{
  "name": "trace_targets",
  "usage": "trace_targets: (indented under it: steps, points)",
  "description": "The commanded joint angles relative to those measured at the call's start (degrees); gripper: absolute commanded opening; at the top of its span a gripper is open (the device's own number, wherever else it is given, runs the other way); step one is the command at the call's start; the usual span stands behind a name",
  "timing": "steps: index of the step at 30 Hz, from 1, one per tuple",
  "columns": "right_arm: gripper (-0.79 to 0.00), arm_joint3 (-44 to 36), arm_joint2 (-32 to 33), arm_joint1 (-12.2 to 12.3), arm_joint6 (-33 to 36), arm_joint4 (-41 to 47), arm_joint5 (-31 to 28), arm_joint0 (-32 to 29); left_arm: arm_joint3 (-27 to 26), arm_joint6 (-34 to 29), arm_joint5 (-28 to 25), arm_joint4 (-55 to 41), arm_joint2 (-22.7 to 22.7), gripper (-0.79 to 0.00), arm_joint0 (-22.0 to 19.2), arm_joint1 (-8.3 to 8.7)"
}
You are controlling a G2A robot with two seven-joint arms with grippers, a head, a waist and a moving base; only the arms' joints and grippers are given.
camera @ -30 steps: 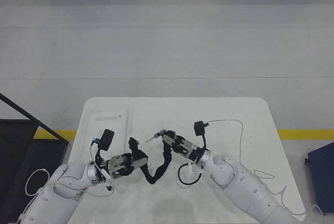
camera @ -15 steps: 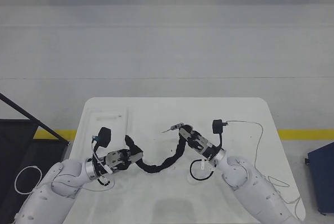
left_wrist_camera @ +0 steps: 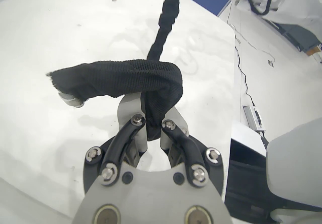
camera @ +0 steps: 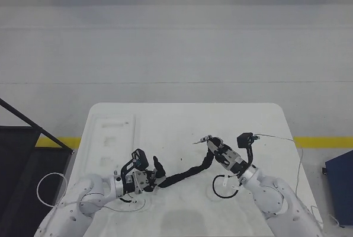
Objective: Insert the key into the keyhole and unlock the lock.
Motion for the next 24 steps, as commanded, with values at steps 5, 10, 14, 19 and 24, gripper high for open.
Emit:
trace_targets:
  steps: [5,10,14,19,24]
  points:
    - [-0.785,-3.2,2.6,0.5,1.6,-0.4,-1.1,-3.7,-0.9,-5.2,-1.9,-4.8,0.9,-0.785,0.7,0.37]
    - [-0.785,-1.7,1.7,0.2,2.2,1.0,-1.4,-2.8,-0.2,-8.8,-0.6,-7.5,2.2,-0.785,0.0,0.43]
    - [-0.785,-0.5,0.1,-0.2,2.8,1.0,-0.9,-1.3,2.4,-13.3,2.6,-11.1,5.0,-0.785,-2.3,0.04]
    - [-0.785,0.5,-1.0,-0.6,3.0,0.8,-0.1,0.1,6.6,-13.6,6.6,-10.1,8.5,-0.785,-6.2,-0.92]
    - [-0.785,1.1,-1.4,-0.8,3.3,0.8,-0.1,0.8,8.8,-10.9,8.5,-7.0,10.7,-0.022,-8.2,-1.65]
